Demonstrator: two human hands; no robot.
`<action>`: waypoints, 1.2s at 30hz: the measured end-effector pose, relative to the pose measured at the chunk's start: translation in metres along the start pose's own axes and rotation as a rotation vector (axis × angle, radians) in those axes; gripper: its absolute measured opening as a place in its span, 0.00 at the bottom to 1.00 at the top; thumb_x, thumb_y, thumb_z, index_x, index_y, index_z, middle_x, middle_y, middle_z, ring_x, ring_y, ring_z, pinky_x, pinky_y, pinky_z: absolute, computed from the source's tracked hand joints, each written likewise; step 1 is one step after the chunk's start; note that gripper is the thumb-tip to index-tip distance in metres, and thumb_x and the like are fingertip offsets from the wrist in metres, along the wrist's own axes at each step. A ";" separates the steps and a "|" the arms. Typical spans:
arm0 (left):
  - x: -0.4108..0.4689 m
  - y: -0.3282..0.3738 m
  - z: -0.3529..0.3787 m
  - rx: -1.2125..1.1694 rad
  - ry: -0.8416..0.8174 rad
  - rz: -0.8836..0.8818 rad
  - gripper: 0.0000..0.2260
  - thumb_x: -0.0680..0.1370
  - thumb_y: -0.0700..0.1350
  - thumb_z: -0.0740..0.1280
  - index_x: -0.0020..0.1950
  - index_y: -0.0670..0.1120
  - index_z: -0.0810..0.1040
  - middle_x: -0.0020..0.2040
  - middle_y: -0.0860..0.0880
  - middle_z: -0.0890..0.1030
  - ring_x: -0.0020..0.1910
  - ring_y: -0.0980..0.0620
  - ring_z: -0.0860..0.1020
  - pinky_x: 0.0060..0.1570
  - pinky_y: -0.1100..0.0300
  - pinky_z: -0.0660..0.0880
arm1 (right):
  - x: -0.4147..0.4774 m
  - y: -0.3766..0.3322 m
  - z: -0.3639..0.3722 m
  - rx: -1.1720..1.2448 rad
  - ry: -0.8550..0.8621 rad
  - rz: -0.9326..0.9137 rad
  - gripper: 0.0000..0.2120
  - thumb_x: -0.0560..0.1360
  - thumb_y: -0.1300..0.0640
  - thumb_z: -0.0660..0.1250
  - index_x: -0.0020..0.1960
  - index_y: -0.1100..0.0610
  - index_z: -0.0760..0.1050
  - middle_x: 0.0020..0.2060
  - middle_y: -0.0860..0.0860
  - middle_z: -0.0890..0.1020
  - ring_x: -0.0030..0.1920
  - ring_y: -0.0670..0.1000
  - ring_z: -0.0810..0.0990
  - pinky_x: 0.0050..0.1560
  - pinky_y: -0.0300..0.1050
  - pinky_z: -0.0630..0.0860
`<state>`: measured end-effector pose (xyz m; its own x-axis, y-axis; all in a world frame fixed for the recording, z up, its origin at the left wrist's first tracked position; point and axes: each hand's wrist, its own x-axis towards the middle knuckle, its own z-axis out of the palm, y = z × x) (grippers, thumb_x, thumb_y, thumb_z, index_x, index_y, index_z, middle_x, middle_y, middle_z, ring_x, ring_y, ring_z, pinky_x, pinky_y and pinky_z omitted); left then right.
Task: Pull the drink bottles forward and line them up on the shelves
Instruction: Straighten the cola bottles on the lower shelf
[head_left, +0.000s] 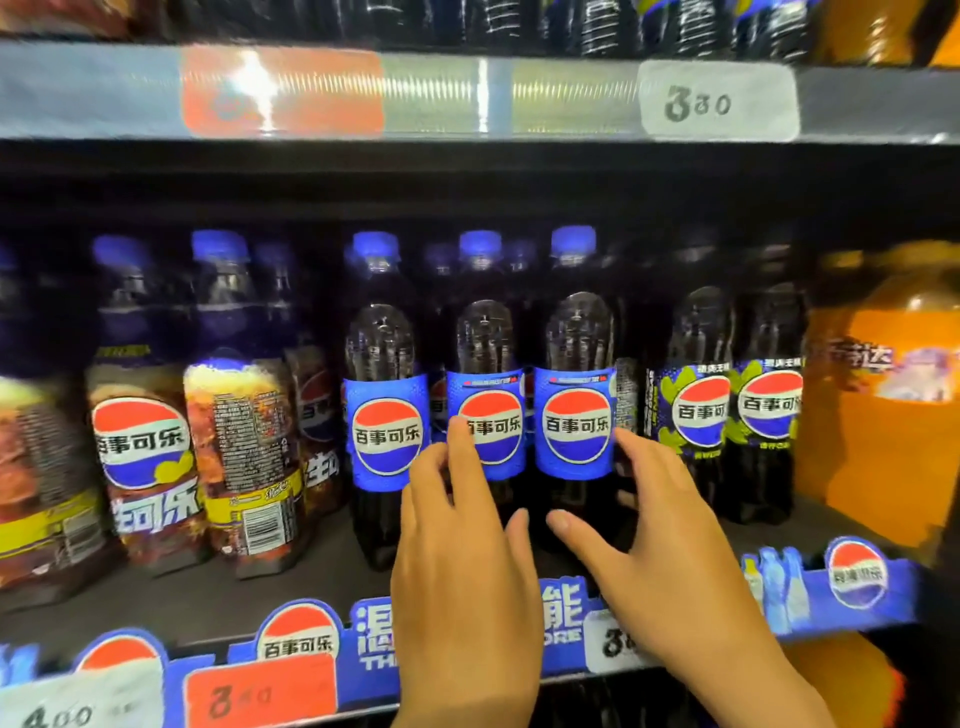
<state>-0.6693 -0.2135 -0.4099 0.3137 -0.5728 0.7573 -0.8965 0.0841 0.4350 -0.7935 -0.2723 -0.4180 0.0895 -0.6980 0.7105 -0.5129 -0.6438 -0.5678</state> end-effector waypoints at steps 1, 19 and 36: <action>0.001 0.001 0.001 -0.002 0.016 0.000 0.37 0.71 0.47 0.73 0.76 0.46 0.59 0.69 0.48 0.68 0.67 0.48 0.69 0.54 0.57 0.74 | 0.001 0.002 0.000 0.001 0.015 -0.001 0.31 0.66 0.42 0.71 0.64 0.34 0.60 0.55 0.27 0.67 0.57 0.32 0.70 0.54 0.36 0.73; 0.023 -0.071 -0.041 -0.255 -0.077 -0.178 0.27 0.71 0.48 0.74 0.65 0.63 0.67 0.53 0.73 0.76 0.53 0.74 0.74 0.50 0.78 0.69 | -0.019 -0.049 0.039 0.122 0.006 -0.362 0.21 0.72 0.47 0.65 0.63 0.53 0.74 0.57 0.43 0.76 0.57 0.44 0.76 0.57 0.33 0.69; 0.016 -0.120 -0.091 -0.122 0.242 0.081 0.11 0.76 0.50 0.66 0.57 0.55 0.75 0.52 0.61 0.77 0.50 0.61 0.77 0.51 0.66 0.72 | -0.021 -0.109 0.081 0.162 0.056 -0.240 0.15 0.72 0.49 0.67 0.58 0.48 0.76 0.49 0.39 0.80 0.49 0.37 0.78 0.54 0.25 0.68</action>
<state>-0.5280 -0.1585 -0.4059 0.3210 -0.3501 0.8800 -0.8822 0.2274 0.4123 -0.6700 -0.2131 -0.4047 0.1422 -0.5043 0.8517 -0.3391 -0.8332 -0.4368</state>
